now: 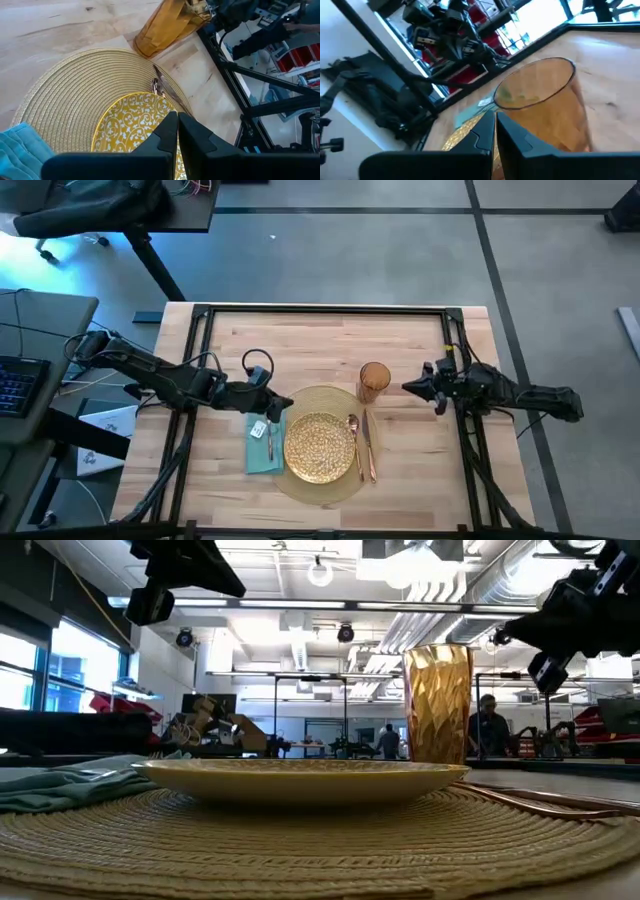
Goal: Set table place
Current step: Return to Home Position
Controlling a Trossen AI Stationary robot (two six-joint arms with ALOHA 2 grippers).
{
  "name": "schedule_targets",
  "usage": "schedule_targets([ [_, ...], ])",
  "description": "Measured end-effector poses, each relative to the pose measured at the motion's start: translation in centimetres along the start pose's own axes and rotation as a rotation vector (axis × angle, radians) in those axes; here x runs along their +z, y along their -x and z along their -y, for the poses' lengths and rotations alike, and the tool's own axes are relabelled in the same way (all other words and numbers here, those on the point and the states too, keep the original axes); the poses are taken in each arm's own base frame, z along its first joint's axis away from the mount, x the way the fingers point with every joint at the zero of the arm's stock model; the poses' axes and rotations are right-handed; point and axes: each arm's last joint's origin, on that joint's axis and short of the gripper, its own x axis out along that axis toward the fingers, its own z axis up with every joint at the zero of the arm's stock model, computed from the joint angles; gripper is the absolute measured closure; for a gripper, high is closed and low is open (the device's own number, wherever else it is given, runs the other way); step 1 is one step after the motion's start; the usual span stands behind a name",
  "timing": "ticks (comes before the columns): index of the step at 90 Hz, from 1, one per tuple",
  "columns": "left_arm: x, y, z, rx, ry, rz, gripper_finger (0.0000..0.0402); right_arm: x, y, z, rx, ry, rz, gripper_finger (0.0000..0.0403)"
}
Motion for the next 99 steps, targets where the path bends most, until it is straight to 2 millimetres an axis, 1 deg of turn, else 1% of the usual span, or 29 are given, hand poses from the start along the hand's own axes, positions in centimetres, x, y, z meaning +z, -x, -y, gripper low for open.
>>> schedule_targets([
  [28, 0.2, 0.0, 0.0, 0.011, 0.025, 0.047, 0.0402, 0.0, 0.0, 0.2, -0.048, 0.065, 0.011, 0.0403],
  [47, 0.5, 0.2, 0.7, -0.050, -0.188, 0.087, 0.0402, 0.0, 0.0, 0.1, -0.036, 0.059, 0.005, 0.0403],
  [60, 1.1, 0.4, 0.5, -0.053, -0.315, 0.110, 0.0402, 0.0, 0.0, 0.2, -0.045, 0.059, 0.009, 0.0403],
  [70, 1.5, 0.7, -1.0, -0.133, -0.323, 0.152, 0.0402, 0.0, 0.0, 0.2, -0.047, 0.059, 0.010, 0.0403],
  [77, 1.2, 0.9, -2.7, -0.187, -0.324, 0.189, 0.0402, 0.0, 0.0, 0.2, -0.047, 0.059, 0.010, 0.0403],
  [86, 0.9, 1.8, -4.4, -0.281, -0.324, 0.275, 0.0402, 0.0, 0.0, 0.2, -0.047, 0.058, 0.010, 0.0403],
  [99, 0.2, 2.8, -6.9, -0.379, -0.376, 0.340, 0.0402, 0.0, 0.0, 0.2, -0.047, 0.058, 0.010, 0.0403],
])
